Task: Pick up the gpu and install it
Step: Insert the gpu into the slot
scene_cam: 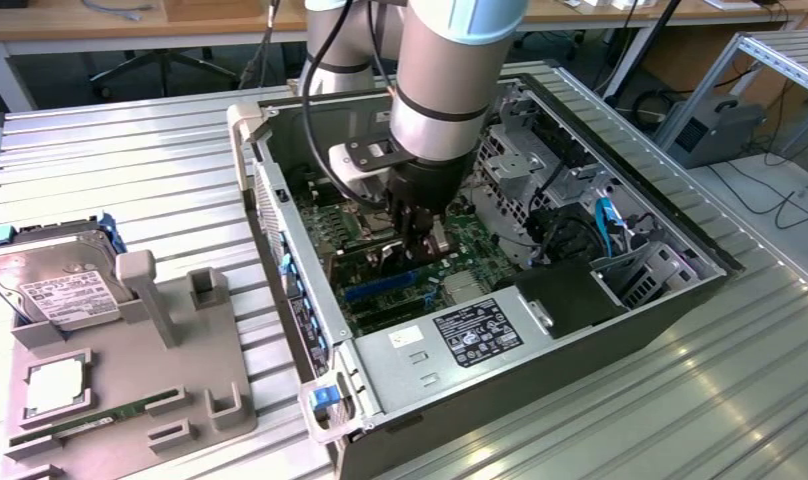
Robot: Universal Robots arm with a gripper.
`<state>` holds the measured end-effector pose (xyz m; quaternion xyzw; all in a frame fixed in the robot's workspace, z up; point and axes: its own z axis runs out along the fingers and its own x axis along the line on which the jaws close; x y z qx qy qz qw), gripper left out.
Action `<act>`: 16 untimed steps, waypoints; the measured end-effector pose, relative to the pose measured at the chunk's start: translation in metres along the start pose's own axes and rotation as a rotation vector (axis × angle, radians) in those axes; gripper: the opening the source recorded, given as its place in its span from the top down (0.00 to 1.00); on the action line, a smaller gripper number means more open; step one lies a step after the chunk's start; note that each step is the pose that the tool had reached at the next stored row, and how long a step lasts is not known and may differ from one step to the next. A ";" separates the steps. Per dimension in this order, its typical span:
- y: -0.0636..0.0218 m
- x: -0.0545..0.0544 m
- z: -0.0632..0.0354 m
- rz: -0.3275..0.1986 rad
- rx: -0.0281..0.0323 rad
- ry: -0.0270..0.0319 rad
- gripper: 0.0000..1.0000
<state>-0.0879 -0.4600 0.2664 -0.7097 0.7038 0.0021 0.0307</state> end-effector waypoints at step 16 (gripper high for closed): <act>0.0074 0.001 -0.0004 0.014 0.0006 0.0034 0.73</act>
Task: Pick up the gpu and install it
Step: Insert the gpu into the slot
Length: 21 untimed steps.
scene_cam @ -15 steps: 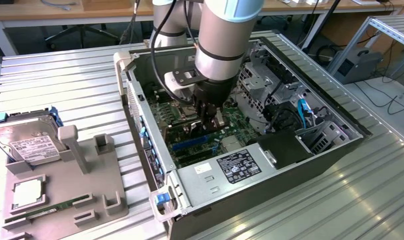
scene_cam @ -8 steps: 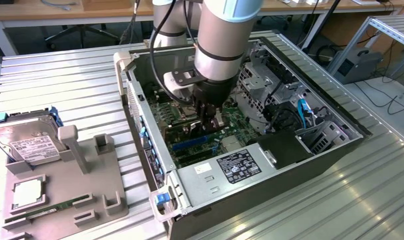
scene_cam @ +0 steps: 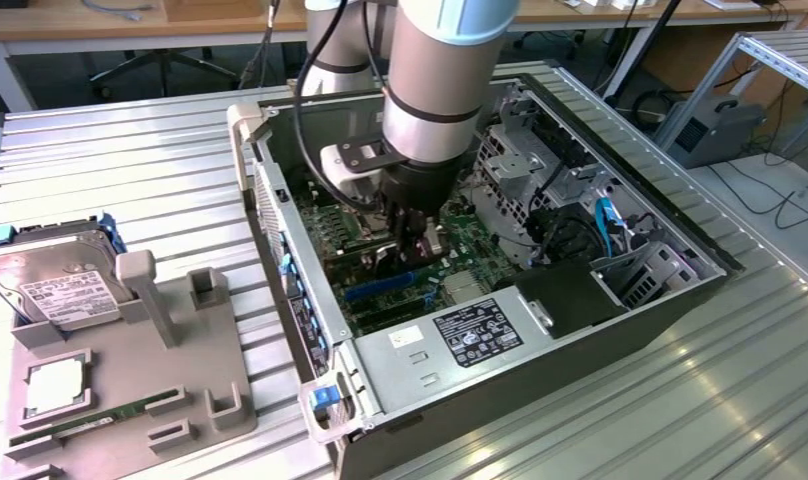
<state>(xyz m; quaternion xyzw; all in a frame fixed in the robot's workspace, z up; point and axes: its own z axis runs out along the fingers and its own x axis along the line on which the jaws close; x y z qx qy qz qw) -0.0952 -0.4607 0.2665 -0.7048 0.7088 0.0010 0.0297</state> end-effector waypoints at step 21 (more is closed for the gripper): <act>0.0067 0.001 -0.0001 0.007 0.0004 0.0080 0.73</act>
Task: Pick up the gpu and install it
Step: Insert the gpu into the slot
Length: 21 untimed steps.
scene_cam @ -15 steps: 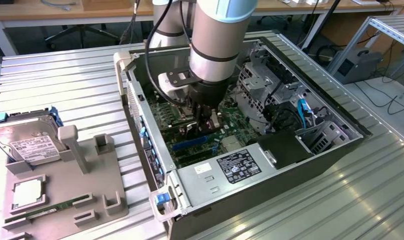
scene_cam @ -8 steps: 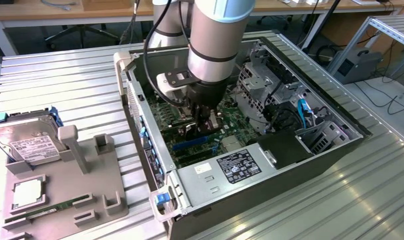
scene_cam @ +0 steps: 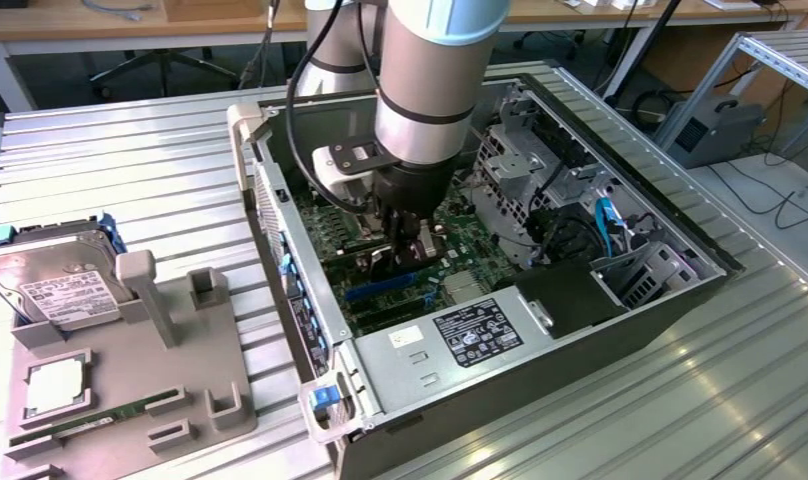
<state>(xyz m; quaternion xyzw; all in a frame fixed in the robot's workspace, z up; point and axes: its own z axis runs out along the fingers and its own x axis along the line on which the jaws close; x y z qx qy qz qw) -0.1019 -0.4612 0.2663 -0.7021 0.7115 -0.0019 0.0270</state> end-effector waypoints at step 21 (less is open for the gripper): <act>0.0002 0.000 0.0051 0.000 0.0003 0.0045 0.73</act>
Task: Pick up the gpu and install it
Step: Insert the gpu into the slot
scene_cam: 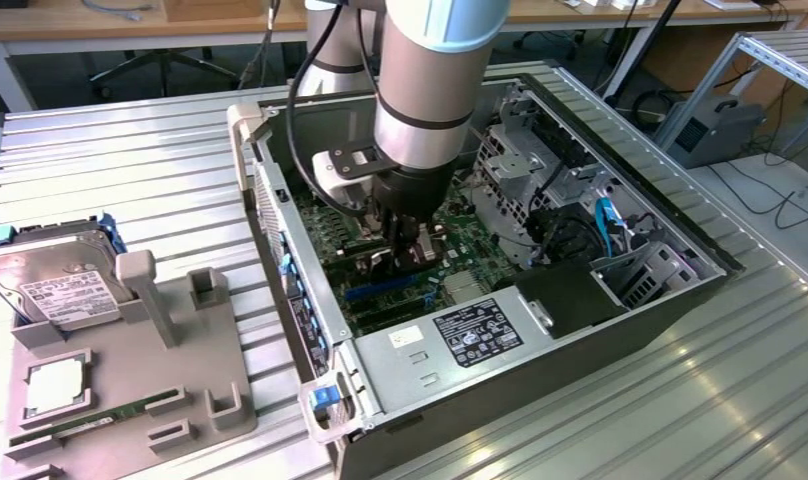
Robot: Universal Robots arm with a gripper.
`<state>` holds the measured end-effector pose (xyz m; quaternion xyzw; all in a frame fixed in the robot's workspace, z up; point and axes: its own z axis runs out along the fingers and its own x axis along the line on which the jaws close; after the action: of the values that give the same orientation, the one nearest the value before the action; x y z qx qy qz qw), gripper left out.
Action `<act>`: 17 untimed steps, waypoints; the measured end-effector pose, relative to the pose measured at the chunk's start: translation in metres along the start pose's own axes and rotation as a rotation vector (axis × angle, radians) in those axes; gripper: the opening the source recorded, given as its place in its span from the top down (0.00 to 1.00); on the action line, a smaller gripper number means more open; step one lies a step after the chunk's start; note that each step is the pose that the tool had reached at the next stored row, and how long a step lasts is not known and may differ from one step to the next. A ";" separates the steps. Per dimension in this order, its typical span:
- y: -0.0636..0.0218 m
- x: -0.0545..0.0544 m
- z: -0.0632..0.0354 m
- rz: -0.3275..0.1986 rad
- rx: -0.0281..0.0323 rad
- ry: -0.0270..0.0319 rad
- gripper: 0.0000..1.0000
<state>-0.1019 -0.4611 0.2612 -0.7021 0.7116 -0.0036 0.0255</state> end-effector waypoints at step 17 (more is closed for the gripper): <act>0.0001 0.000 0.0026 0.052 0.0016 0.0216 0.73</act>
<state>-0.1018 -0.4612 0.2586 -0.6834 0.7297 -0.0110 0.0185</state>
